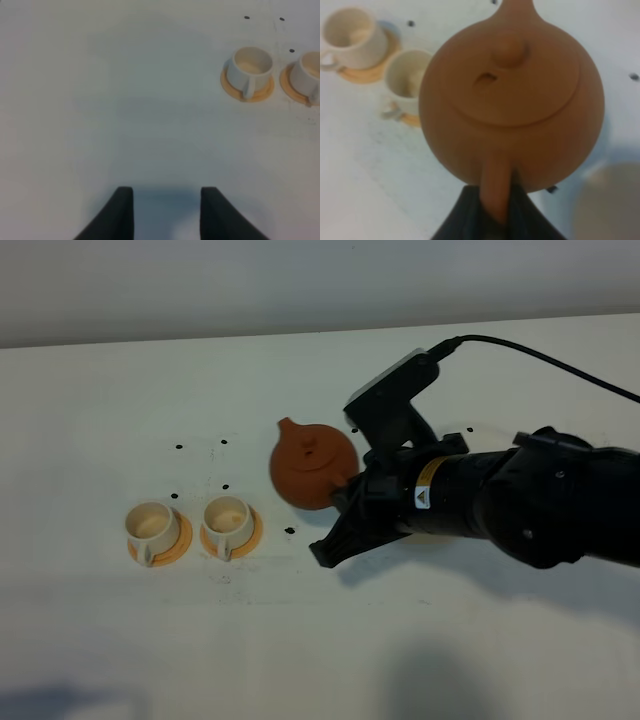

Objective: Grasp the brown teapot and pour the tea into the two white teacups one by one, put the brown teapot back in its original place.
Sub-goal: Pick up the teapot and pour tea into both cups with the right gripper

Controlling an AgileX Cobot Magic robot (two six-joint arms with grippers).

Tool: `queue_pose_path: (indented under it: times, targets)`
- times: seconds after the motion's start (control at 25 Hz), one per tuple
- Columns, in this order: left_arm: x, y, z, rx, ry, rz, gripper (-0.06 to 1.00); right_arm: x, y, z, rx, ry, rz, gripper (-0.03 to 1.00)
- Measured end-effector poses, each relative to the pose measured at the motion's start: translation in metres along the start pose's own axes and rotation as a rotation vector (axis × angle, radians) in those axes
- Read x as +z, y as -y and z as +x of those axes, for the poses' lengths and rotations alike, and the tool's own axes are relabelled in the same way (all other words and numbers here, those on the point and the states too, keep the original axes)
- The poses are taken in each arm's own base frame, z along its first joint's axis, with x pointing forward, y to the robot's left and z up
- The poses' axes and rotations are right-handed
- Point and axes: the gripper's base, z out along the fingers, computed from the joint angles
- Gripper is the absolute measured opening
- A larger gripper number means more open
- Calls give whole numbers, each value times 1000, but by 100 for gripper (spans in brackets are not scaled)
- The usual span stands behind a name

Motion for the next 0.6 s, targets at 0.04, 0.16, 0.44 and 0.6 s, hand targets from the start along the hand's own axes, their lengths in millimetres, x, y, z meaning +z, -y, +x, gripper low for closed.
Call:
queue_pose_path:
  times: [0.04,0.16,0.44,0.6]
  targets:
    - [0,0,0,0,0,0,33,0,-3,-1,-10,8,-6,11]
    - [0,0,0,0,0,0,33,0,-9,-2,-39,23,-16,11]
    - [0,0,0,0,0,0,33,0,-17,-2,-109,40,-28,11]
    - [0,0,0,0,0,0,33,7,-17,1,-118,31,-29,11]
